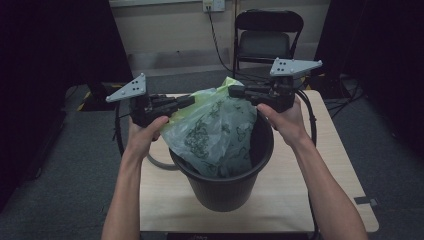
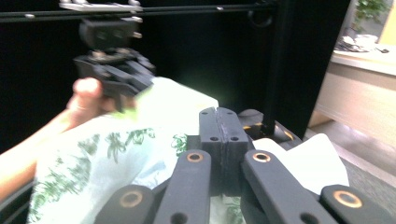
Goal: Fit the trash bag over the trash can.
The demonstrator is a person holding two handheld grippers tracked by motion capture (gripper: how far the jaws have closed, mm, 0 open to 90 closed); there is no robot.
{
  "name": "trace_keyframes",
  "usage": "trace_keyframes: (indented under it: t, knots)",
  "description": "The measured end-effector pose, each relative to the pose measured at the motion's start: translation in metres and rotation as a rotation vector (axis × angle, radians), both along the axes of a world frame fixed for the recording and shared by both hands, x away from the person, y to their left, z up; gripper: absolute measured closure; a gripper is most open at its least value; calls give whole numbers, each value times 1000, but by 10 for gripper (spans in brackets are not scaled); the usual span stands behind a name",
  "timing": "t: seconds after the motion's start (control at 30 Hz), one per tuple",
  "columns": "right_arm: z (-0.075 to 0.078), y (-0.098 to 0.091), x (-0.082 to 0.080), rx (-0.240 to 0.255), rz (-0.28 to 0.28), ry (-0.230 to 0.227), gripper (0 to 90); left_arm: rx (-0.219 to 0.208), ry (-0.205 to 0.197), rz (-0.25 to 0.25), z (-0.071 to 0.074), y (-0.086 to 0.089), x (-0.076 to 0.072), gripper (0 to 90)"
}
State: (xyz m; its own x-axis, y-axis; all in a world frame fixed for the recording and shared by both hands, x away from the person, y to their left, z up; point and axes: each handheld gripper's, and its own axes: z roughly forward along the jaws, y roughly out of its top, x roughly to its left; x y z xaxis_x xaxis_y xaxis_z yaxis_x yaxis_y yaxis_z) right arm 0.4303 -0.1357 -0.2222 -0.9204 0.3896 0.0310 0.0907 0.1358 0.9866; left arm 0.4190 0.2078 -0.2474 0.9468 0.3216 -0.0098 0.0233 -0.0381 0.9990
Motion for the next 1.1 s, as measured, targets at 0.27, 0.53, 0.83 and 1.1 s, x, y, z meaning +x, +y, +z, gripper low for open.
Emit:
trace_keyframes:
  t: [0.27,0.53,0.83,1.1]
  knots:
    - [-19,-15,25,5,-81,79,900,-36,-10,31,-6,23,-15,900]
    - [-36,-14,48,-3,-108,141,900,-34,23,41,-11,19,-24,900]
    - [-40,-13,74,-7,-152,189,900,-28,-6,9,-10,-1,-52,900]
    - [-48,-14,100,-10,-219,236,900,2,-37,-36,-10,-10,-90,900]
